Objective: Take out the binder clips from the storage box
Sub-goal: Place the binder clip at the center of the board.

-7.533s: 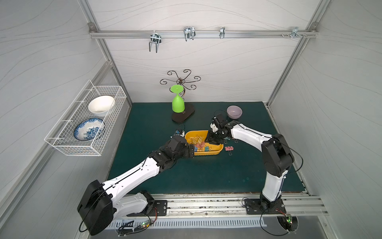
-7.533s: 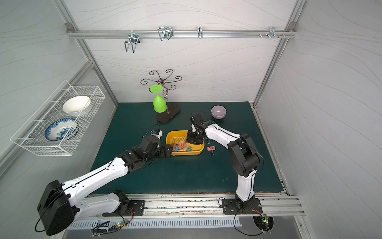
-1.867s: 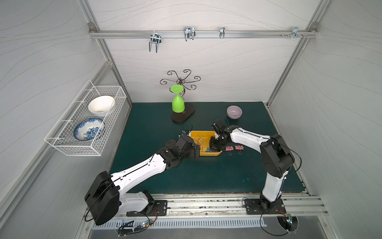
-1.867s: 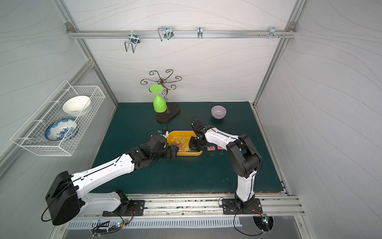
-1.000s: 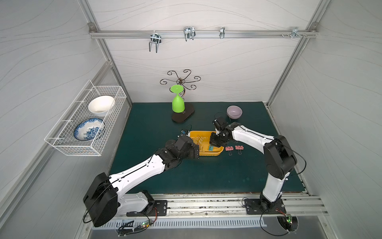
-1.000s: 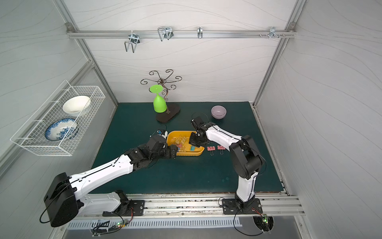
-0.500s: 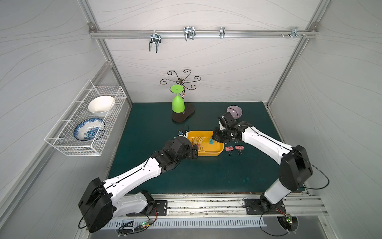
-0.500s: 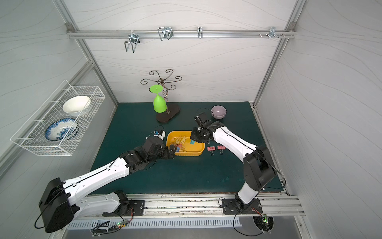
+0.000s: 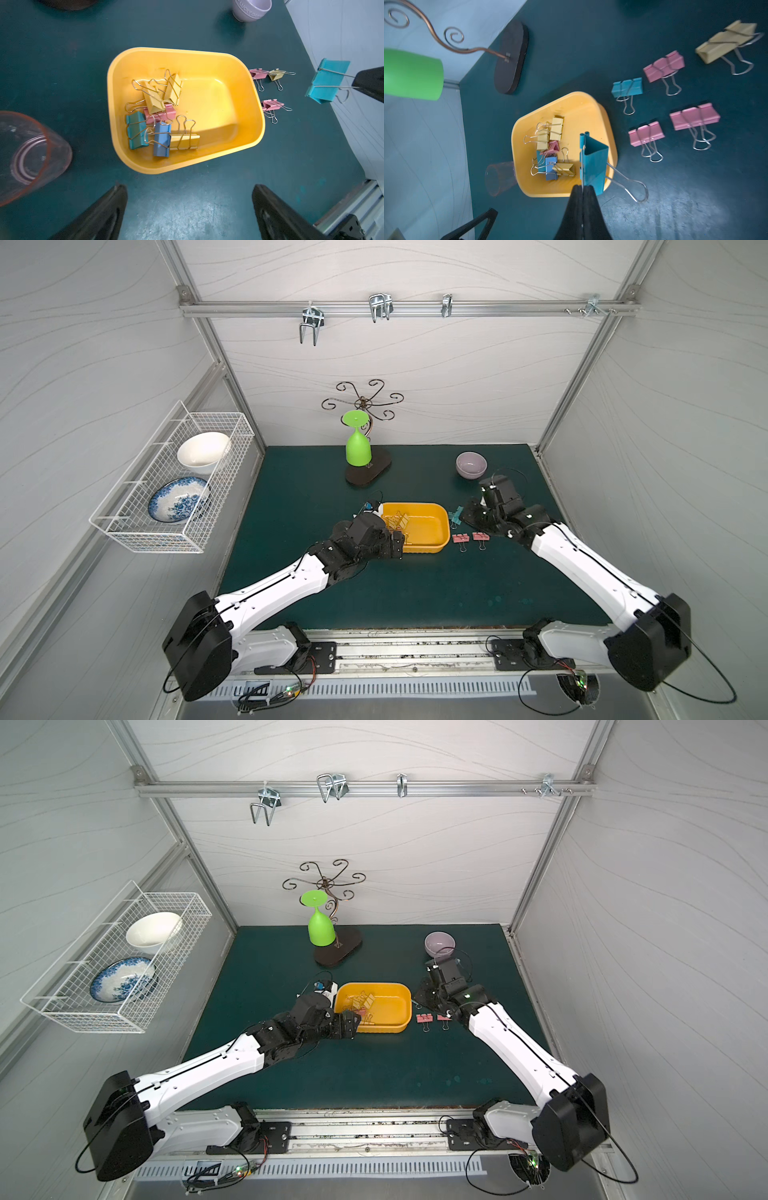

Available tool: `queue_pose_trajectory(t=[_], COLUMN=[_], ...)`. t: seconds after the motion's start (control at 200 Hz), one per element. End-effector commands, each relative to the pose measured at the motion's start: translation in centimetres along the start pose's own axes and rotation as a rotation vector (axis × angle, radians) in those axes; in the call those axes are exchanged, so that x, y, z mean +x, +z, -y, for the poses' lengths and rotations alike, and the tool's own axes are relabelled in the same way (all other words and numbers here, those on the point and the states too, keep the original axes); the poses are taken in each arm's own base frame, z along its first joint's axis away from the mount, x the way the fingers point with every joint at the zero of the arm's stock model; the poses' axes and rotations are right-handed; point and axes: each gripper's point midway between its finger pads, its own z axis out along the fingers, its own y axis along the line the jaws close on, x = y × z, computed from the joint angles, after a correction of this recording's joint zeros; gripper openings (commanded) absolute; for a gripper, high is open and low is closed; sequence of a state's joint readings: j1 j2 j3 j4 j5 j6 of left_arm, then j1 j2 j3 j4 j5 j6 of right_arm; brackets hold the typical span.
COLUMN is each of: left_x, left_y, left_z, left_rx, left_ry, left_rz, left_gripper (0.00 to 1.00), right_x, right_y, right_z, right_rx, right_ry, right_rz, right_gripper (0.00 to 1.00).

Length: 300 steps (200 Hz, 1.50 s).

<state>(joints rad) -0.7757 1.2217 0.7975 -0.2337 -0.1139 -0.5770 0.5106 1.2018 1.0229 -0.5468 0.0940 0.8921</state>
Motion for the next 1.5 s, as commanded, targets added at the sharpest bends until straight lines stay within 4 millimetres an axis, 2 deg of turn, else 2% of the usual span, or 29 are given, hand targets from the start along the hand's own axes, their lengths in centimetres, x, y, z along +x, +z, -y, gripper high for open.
queue_pose_trajectory(t=[0.0,0.21,0.545,0.66,0.795,1.036,1.166,1.201,1.251,1.386,1.496], left_x=[-2.2,-1.2,1.4,2.2,2.4,1.7,1.8,1.8,1.8,1.7,1.4], left_y=[0.0,1.3,3.6,4.0,4.4,4.0,3.6,3.5,3.3,2.9,2.9], left_z=[3.5,6.6,12.1,13.3,13.2,12.4,11.8,11.5,11.1,10.0,8.7], left_rx=[0.095,0.108,0.159,0.171,0.152,0.117,0.096,0.087,0.075,0.052,0.049], left_ry=[0.019,0.105,0.214,0.257,0.283,0.310,0.313,0.318,0.320,0.328,0.298], left_rz=[0.040,0.012,-0.072,-0.100,-0.108,-0.079,-0.081,-0.082,-0.076,-0.070,-0.095], left_gripper=[0.98,0.98,0.98,0.98,0.98,0.98,0.98,0.98,0.98,0.95,0.86], right_x=[-1.4,-1.8,-0.7,-0.6,-1.2,-2.8,-2.8,-2.5,-1.9,0.2,1.1], right_y=[-0.9,-1.4,0.4,1.0,2.1,5.1,6.5,6.8,6.9,7.3,6.7], right_z=[2.5,7.2,14.8,16.7,18.0,18.3,19.2,19.3,20.0,20.9,20.1], right_rx=[0.034,0.078,0.193,0.202,0.193,0.168,0.190,0.192,0.225,0.243,0.187], right_ry=[0.081,0.216,0.473,0.543,0.602,0.653,0.697,0.699,0.713,0.694,0.638], right_rz=[0.076,0.086,0.072,0.098,0.123,0.118,0.116,0.111,0.097,0.059,0.036], right_gripper=[0.00,0.00,0.00,0.00,0.00,0.00,0.00,0.00,0.06,0.10,0.23])
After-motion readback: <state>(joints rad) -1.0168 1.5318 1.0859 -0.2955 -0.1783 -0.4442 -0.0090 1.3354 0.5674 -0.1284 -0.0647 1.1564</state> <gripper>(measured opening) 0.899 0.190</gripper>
